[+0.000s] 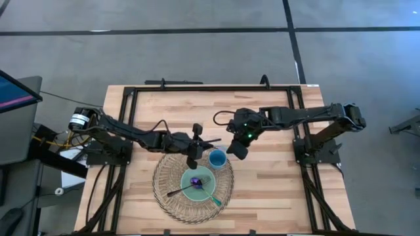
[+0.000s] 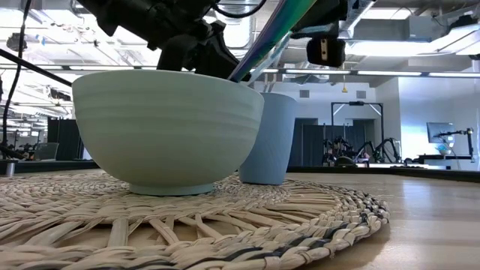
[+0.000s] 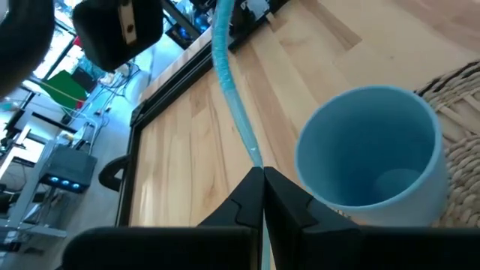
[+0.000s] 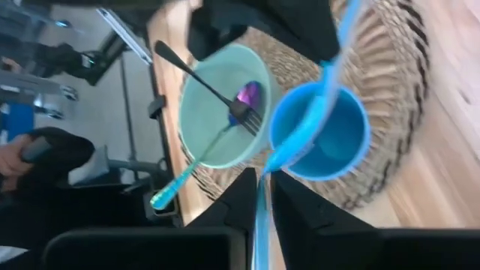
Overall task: Pick & Place Utensil
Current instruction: Put the blue straw into the blue cup on the woven placemat, then return to Home Position
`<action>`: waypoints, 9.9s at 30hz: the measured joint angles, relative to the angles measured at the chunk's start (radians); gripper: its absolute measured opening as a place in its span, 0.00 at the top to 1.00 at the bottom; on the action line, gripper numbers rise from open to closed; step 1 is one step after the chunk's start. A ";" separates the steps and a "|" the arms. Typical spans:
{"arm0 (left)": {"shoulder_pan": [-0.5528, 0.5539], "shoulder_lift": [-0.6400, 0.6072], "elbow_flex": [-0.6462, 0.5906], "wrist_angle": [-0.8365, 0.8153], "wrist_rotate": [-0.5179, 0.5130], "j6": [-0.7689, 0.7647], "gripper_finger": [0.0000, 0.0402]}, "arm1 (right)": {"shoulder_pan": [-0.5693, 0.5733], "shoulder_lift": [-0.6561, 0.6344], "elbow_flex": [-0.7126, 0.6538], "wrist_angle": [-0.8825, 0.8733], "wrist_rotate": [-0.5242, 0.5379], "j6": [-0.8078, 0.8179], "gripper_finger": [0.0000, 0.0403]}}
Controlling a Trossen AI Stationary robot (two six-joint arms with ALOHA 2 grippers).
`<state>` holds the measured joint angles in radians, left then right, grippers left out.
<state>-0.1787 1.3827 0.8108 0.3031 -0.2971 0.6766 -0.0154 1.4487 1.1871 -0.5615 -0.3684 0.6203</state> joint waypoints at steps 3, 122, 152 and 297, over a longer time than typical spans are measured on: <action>-0.003 0.000 0.000 0.005 -0.012 0.000 0.98 | 0.002 0.002 0.000 -0.031 0.007 -0.003 0.88; -0.174 -0.866 -0.322 -0.101 -0.103 -0.553 0.79 | 0.234 -0.348 -0.015 -0.211 0.577 -0.323 0.76; -0.161 -1.384 -0.738 -0.275 -0.164 -0.458 0.82 | 0.257 -1.374 -0.998 0.494 0.477 -0.504 0.76; 0.062 -1.380 -0.805 -0.219 0.353 -0.610 0.92 | 0.256 -1.429 -1.182 0.602 0.526 -0.462 0.76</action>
<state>-0.1169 0.0029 0.0055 0.0845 0.0559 0.0664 0.2409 0.0196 0.0048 0.0406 0.1574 0.1581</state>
